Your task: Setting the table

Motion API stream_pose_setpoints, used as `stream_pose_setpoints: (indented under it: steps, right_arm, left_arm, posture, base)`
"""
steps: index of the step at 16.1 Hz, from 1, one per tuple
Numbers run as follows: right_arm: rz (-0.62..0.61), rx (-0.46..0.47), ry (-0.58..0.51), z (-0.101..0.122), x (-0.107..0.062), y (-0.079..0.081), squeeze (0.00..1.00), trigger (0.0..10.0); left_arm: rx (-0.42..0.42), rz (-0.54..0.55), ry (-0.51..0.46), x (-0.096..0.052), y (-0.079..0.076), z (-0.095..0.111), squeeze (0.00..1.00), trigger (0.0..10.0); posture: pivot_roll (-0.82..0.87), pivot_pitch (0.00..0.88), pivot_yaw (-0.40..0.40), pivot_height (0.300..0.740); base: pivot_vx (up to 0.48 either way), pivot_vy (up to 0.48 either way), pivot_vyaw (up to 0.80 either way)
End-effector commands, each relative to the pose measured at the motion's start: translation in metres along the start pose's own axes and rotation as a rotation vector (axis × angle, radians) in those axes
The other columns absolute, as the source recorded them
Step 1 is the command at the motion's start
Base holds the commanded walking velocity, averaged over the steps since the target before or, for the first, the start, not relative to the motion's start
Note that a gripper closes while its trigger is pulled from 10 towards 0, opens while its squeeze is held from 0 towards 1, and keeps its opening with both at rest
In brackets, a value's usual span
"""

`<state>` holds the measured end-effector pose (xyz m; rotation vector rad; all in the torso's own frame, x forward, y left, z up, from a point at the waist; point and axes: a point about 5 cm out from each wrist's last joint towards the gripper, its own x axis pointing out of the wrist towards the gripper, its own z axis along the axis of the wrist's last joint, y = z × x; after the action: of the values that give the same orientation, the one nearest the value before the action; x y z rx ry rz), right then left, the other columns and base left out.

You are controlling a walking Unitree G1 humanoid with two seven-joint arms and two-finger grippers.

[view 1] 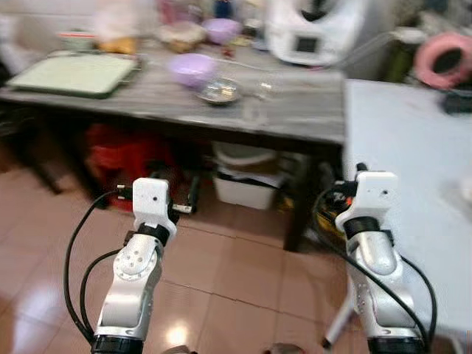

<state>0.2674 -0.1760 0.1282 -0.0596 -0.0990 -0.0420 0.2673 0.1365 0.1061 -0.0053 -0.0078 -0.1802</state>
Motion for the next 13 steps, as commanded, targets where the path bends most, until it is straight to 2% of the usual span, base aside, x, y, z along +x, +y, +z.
stream_pose_setpoints:
  steps: [1,3,5,12,13]
  right_arm:
    - [0.014,0.007,-0.008,0.0029,0.0034,0.0008,0.00,10.0]
    - [0.018,0.003,-0.004,0.0022,0.0022,0.0005,0.00,10.0]
    - [0.022,0.005,-0.003,0.0025,0.0015,0.0013,0.00,10.0]
    - [0.031,0.000,-0.006,0.0039,0.0007,-0.0002,0.00,10.0]
    - [0.033,-0.002,-0.002,0.0037,0.0006,0.0002,0.00,10.0]
  left_arm:
    - [0.005,-0.001,-0.030,0.0012,0.0023,0.0067,0.00,10.0]
    - [0.010,-0.003,-0.037,0.0009,0.0022,0.0074,0.00,10.0]
    - [0.010,-0.004,-0.042,0.0007,0.0022,0.0079,0.00,10.0]
    - [0.003,-0.013,-0.049,0.0000,0.0009,0.0091,0.00,10.0]
    - [0.006,-0.013,-0.045,-0.0006,0.0013,0.0085,0.00,10.0]
  posture:
    - [-0.04,0.013,0.022,0.740]
    - [-0.05,0.018,0.023,0.740]
    - [-0.05,0.022,0.023,0.740]
    - [-0.05,0.037,0.019,0.740]
    - [-0.05,0.040,0.019,0.740]
  base:
    - [0.000,0.000,-0.80]
    - [0.000,0.000,-0.80]
    - [0.000,-0.459,-0.80]
    - [0.000,-0.468,0.00]
    - [0.000,-0.356,-0.49]
